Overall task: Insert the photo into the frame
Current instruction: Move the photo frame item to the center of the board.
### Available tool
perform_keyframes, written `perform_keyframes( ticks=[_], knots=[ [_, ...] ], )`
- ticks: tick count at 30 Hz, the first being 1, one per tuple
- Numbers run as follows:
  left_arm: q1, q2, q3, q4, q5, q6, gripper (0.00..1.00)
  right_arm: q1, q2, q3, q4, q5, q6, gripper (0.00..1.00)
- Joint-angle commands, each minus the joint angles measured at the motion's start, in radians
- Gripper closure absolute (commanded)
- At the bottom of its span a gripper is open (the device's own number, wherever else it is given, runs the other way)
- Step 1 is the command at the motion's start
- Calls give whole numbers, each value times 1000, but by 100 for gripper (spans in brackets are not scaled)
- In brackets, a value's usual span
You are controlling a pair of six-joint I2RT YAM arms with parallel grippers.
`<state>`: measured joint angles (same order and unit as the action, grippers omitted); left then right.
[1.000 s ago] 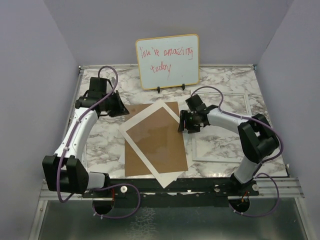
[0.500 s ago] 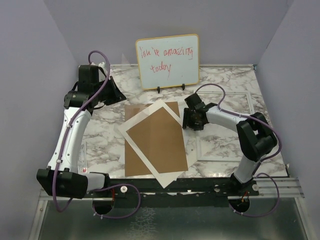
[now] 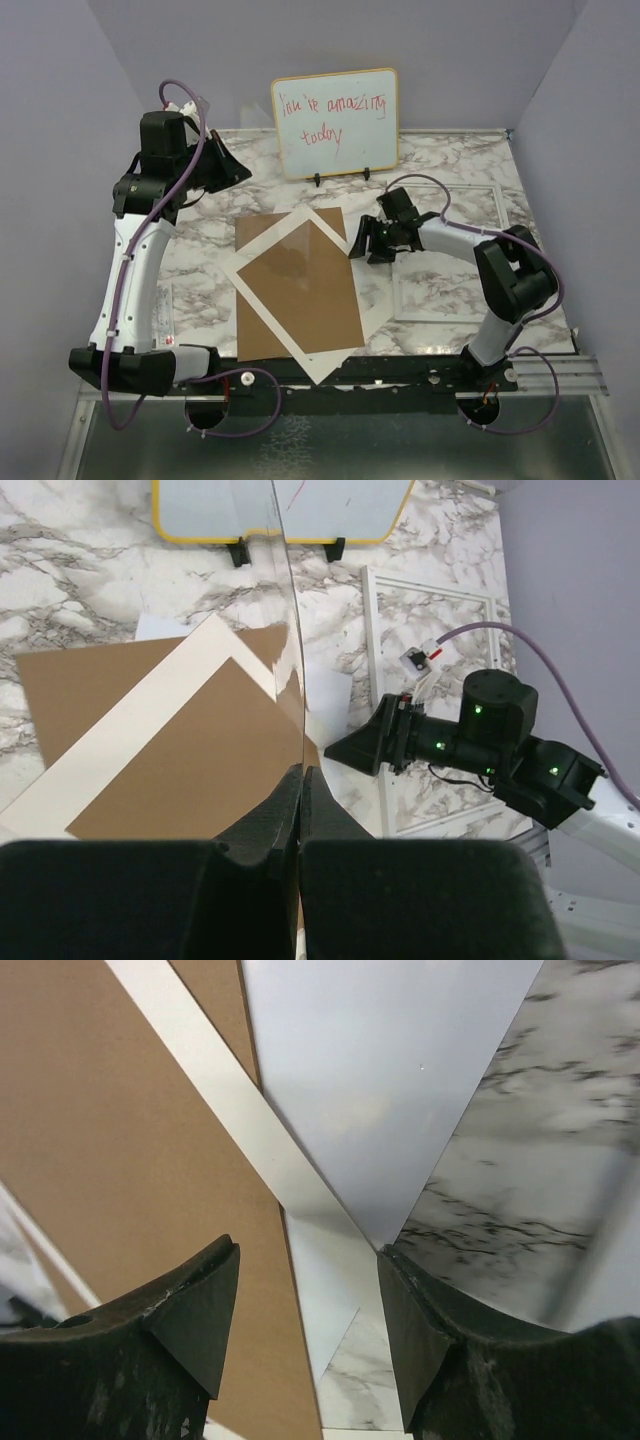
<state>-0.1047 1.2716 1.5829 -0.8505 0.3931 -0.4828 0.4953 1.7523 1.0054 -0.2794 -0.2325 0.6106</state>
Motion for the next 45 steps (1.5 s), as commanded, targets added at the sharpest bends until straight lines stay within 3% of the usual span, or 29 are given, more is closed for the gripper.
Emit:
perform_keyframes(
  ticks=[1, 18, 23, 27, 30, 34, 38, 45],
  knots=[
    [5, 12, 58, 27, 22, -33, 100, 18, 88, -69, 23, -210, 46, 37],
    [3, 55, 115, 63, -13, -80, 100, 21, 232, 23, 340, -333, 205, 37],
    [2, 62, 113, 108, 45, -88, 100, 44, 279, 88, 415, -342, 253, 37],
    [-3, 55, 98, 132, 73, -89, 100, 44, 272, 228, 243, -275, 166, 37],
    [-13, 49, 98, 142, 86, -92, 100, 43, 171, 272, 93, -142, 82, 37],
    [-30, 43, 92, 165, 113, -108, 100, 30, -46, 217, -54, 87, 22, 37],
    [-62, 49, 84, 174, 118, -120, 100, 6, -142, 148, -234, 329, 11, 37],
    [-108, 74, 75, 177, 126, -135, 100, -35, -124, 35, -335, 433, 14, 37]
  ],
)
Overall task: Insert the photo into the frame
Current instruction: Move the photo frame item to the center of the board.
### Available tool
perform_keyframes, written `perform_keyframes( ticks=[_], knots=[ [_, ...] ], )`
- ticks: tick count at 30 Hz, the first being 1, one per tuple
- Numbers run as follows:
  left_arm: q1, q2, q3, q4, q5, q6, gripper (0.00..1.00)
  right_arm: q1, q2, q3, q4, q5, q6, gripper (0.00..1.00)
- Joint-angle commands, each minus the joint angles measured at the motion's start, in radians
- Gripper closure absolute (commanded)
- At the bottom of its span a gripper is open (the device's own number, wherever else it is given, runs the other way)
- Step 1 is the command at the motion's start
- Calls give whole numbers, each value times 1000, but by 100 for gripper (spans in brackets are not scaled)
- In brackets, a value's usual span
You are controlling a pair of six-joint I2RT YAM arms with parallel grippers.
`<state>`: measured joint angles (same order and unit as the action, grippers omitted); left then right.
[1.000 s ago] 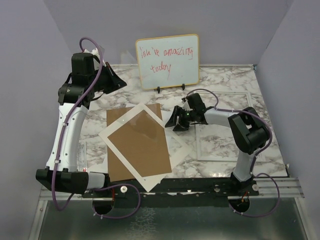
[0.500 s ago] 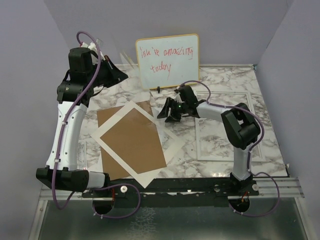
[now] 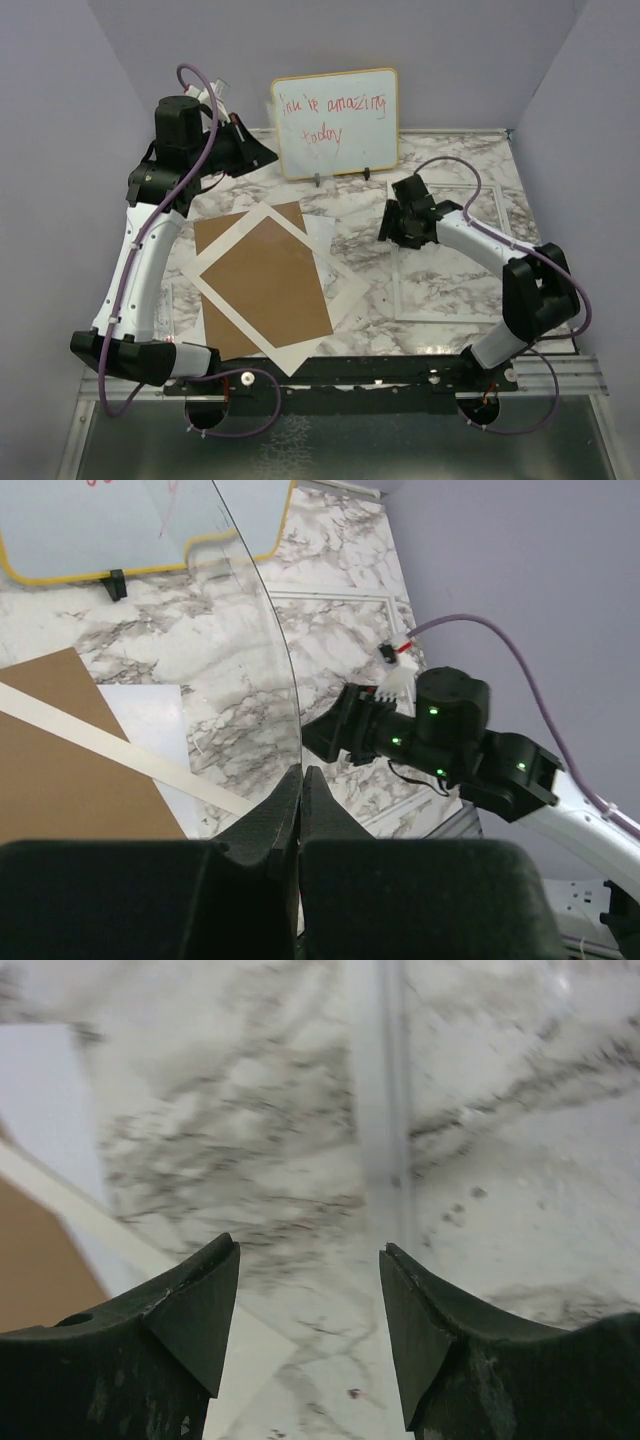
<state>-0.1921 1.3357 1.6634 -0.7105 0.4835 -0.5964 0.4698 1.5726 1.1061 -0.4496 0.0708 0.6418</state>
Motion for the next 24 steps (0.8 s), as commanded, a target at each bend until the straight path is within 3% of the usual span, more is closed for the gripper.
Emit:
perform_keyframes(
  ticks=[1, 7, 18, 24],
  knots=[
    [-25, 14, -8, 37, 37, -23, 100, -10, 61, -73, -166, 124, -16, 36],
    [-40, 28, -23, 37, 35, -16, 100, -9, 111, -98, -156, 69, -9, 38],
    [-42, 55, -6, 41, 35, -3, 100, -9, 185, -66, -110, 7, -67, 73],
    [-49, 64, -9, 43, 34, -3, 100, 13, 159, -59, -97, -80, -25, 81]
  ],
)
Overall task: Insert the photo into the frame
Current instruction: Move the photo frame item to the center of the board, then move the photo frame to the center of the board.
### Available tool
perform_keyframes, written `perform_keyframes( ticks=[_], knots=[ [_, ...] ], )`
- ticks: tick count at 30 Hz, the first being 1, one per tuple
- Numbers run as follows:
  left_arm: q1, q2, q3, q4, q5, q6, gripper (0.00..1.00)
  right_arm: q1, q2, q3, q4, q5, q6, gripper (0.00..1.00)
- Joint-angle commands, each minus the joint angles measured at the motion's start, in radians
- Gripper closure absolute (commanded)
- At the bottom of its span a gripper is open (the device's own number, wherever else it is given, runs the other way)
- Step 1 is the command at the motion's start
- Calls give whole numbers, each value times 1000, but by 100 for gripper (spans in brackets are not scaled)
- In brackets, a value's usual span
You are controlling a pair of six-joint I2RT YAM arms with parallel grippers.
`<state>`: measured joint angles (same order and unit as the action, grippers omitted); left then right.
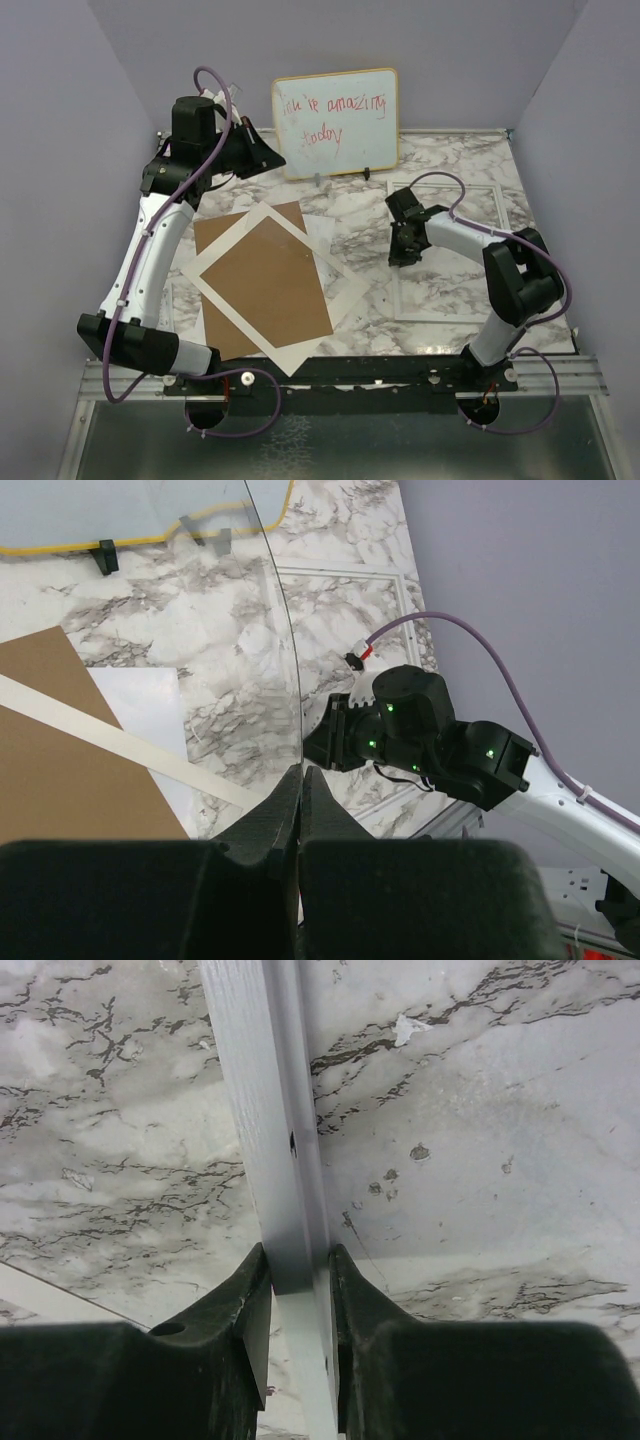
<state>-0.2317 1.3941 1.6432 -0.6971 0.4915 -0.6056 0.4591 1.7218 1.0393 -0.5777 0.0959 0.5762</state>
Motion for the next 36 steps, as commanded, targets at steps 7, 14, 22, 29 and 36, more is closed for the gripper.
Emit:
perform_keyframes(
  ticks=[7, 14, 22, 29, 36],
  knots=[
    [-11, 16, 27, 31, 0, 13, 100, 96, 43, 71, 95, -258, 172, 81],
    [-11, 11, 47, 30, -36, 28, 100, 137, 95, 167, 112, -317, 191, 81],
    [-11, 15, 58, 30, -57, 27, 100, 140, 148, 213, 103, -379, 150, 70],
    [-12, 20, 68, 31, -25, 16, 100, 132, 47, 226, 58, -289, 132, 36],
    [-48, 49, 107, 79, 0, -33, 100, -51, -158, 122, 212, -416, 167, 33]
  ],
)
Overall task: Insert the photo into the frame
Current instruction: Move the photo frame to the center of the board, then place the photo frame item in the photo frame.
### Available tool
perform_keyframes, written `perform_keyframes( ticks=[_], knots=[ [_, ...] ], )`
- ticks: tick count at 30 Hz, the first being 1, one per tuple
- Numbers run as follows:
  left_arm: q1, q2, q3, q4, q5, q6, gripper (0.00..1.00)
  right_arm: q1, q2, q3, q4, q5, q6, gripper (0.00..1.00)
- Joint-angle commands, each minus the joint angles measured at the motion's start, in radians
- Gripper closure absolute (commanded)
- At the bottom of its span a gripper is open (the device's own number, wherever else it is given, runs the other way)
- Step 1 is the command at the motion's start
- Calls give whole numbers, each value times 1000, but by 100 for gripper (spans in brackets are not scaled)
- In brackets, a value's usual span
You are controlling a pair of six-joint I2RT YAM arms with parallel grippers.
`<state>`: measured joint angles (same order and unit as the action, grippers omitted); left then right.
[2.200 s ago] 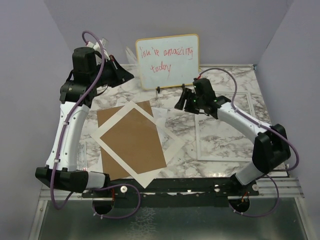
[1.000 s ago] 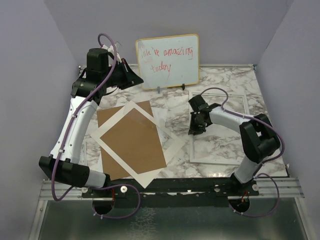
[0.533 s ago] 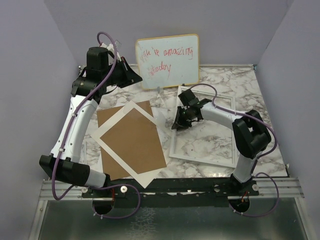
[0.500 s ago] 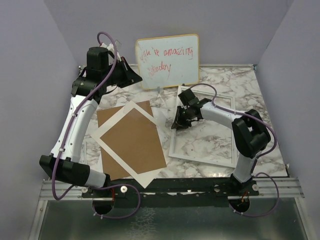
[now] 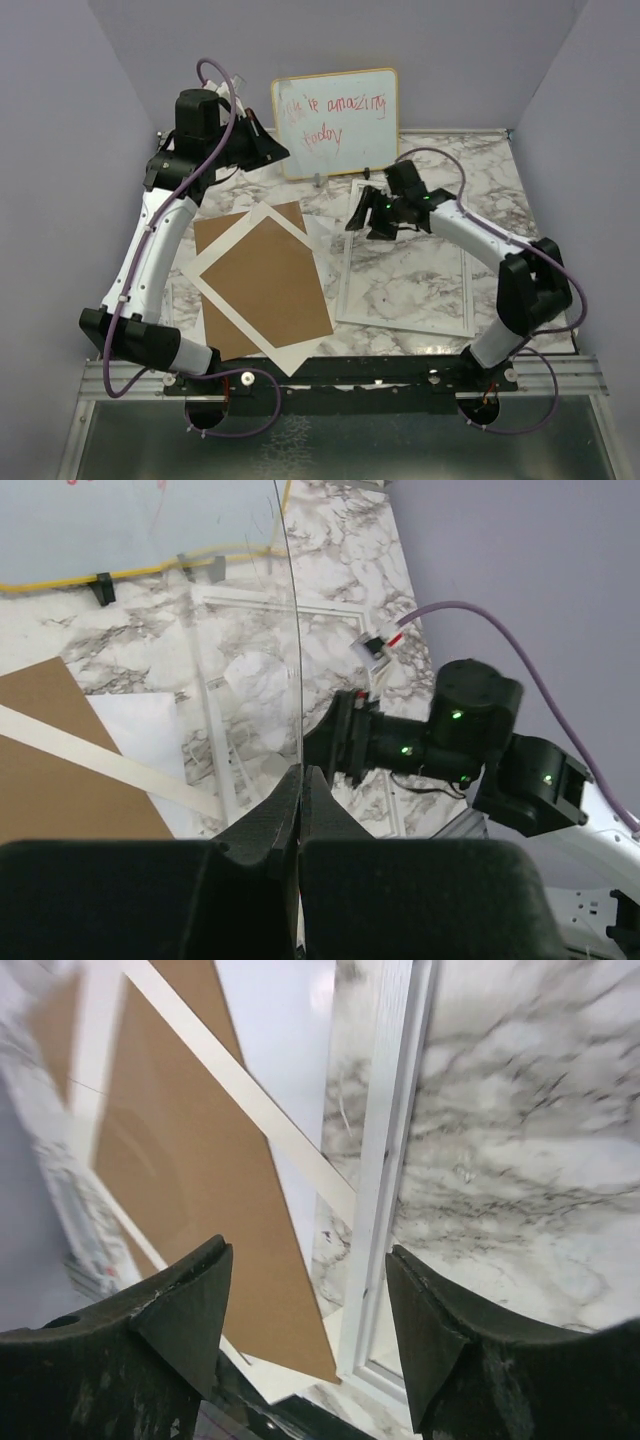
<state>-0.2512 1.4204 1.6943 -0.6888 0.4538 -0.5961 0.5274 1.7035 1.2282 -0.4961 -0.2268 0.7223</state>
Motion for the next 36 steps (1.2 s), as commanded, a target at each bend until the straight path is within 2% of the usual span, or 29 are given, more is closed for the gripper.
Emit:
perform_keyframes(
  ticks=[1, 6, 11, 14, 18, 22, 24, 28, 36],
  knots=[
    [-40, 32, 69, 82, 44, -55, 100, -153, -171, -104, 189, -149, 44, 32],
    [-72, 70, 142, 140, 62, -132, 100, -238, -320, -258, 523, -377, 212, 32],
    [-72, 89, 223, 191, 99, -204, 100, -253, -452, -380, 830, -422, 427, 22],
    [-72, 85, 247, 217, 120, -229, 100, -268, -504, -397, 861, -401, 490, 19],
    [-72, 79, 276, 242, 136, -251, 100, -273, -582, -407, 845, -326, 494, 11],
    [-71, 79, 305, 250, 158, -272, 100, -281, -576, -411, 893, -348, 490, 9],
    [-66, 83, 325, 251, 177, -274, 100, -294, -562, -425, 973, -397, 518, 9],
    [-53, 79, 321, 253, 201, -265, 100, -330, -555, -505, 1253, -470, 648, 9],
    [-28, 59, 305, 264, 220, -271, 100, -367, -523, -511, 1373, -562, 684, 10]
  ],
)
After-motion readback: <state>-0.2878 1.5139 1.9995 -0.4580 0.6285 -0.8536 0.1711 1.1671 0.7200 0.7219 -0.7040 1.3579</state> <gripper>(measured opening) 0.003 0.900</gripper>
